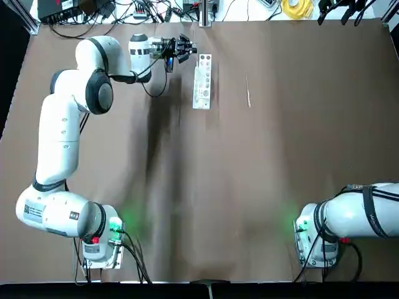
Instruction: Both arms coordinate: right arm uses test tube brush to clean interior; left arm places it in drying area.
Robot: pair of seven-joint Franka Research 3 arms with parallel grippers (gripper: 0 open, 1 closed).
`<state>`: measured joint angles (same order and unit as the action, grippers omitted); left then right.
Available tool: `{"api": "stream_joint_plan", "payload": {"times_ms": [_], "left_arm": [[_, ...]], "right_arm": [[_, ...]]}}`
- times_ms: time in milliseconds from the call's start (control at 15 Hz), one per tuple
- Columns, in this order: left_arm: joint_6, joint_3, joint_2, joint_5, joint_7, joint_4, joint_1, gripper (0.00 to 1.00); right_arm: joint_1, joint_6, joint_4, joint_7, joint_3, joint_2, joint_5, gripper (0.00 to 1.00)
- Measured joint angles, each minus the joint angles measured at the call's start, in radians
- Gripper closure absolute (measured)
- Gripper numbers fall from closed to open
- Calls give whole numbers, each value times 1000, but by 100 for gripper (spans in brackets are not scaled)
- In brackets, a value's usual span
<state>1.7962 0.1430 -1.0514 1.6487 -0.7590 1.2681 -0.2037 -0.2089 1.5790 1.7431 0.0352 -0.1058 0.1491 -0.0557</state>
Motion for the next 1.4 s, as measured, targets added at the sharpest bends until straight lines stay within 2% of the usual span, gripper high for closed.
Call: {"api": "stream_joint_plan", "payload": {"times_ms": [1400], "left_arm": [[-8,-1,-56,4,38,0,-4,77]], "right_arm": [[-1,0,0,0,2,0,0,0]]}}
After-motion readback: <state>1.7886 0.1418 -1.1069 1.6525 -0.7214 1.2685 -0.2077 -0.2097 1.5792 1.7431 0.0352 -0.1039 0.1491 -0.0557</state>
